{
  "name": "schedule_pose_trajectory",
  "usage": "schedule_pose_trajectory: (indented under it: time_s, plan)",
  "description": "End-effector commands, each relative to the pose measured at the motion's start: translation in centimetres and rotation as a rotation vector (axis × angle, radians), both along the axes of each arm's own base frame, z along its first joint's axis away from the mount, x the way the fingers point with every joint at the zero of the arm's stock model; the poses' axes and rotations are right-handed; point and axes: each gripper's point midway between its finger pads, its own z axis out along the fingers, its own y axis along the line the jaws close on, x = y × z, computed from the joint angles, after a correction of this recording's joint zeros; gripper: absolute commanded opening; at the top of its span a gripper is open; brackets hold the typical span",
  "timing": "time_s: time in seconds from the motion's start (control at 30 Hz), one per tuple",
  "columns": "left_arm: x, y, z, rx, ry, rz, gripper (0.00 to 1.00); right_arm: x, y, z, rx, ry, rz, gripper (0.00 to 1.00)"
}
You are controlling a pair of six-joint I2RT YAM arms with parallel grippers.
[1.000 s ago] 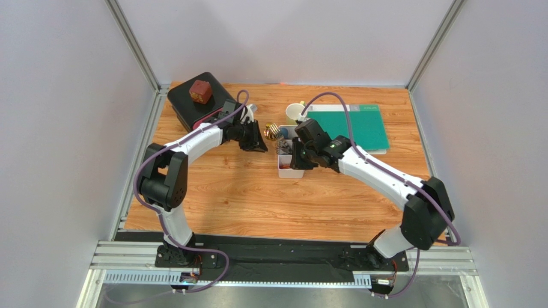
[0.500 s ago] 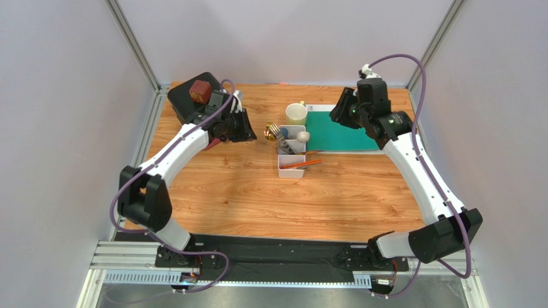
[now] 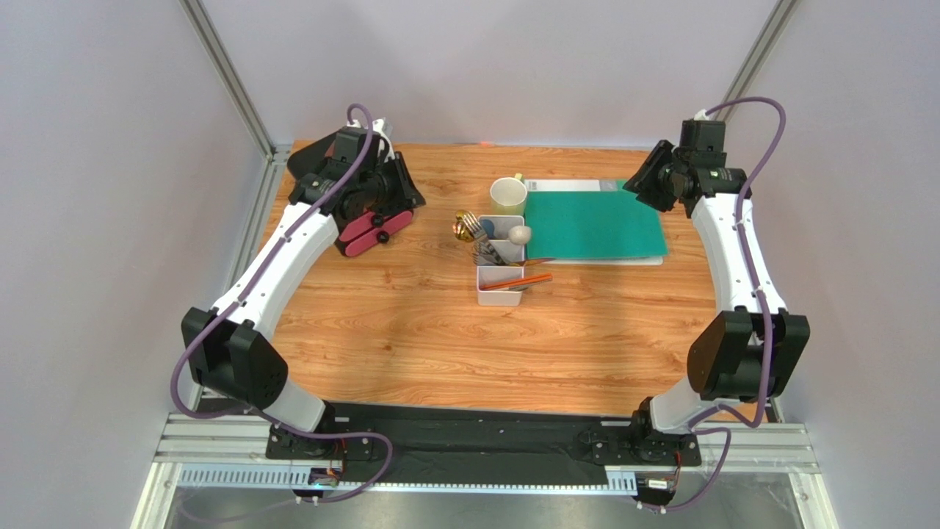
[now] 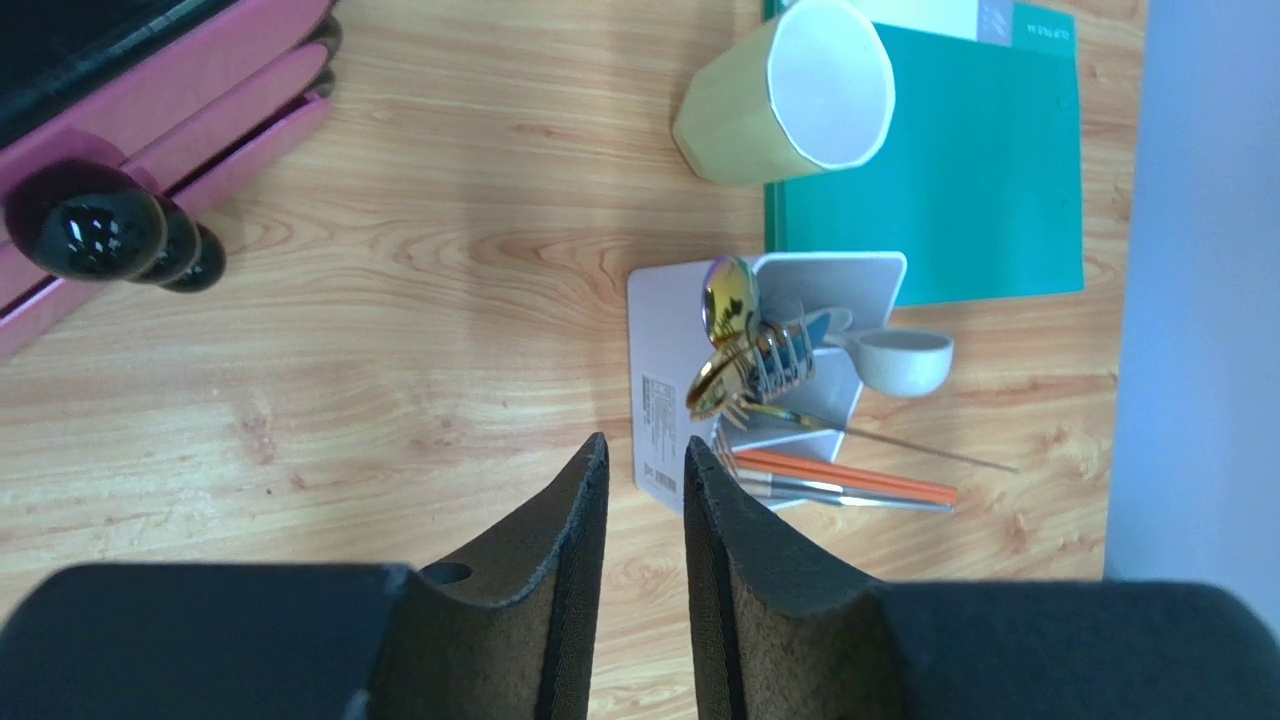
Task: Sort the eating utensils into containers
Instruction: Reset both arms
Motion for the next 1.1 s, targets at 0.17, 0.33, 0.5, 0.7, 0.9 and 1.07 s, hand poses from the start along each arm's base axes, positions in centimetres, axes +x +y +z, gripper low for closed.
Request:
schedule_pose_trajectory:
  time_s: [0.17, 0.33, 0.5, 0.7, 0.9, 1.07]
  plan:
    - [4.0, 2.5, 3.3, -0.001, -0.024, 0.098, 0.36, 0.9, -2.4, -0.8, 0.148, -0.004, -0.090, 0.42]
    - [5.6, 3.9, 4.1, -0.019, -0.045, 0.123, 0.36, 1.9, -4.6, -0.9, 0.179, 0.000, -0.139, 0.42]
    - [6.2, 4.1, 4.4, -0.034, -0.061, 0.128, 0.36, 3.8, -3.3, 0.1, 0.282, -0.021, -0.117, 0.42]
    - [6.6, 4.0, 4.5, -0.038, -0.073, 0.121, 0.36, 5.2, -2.2, 0.4, 0.274, -0.035, -0.087, 0.43]
    - [7.4, 4.1, 5.0, -0.036, -0.095, 0.117, 0.36, 5.7, -2.1, 0.2, 0.274, -0.019, -0.079, 0.43]
    - [8.0, 3.7, 5.4, -0.052, -0.106, 0.103, 0.35, 6.1, -2.1, 0.1, 0.271, -0.020, -0.069, 0.43]
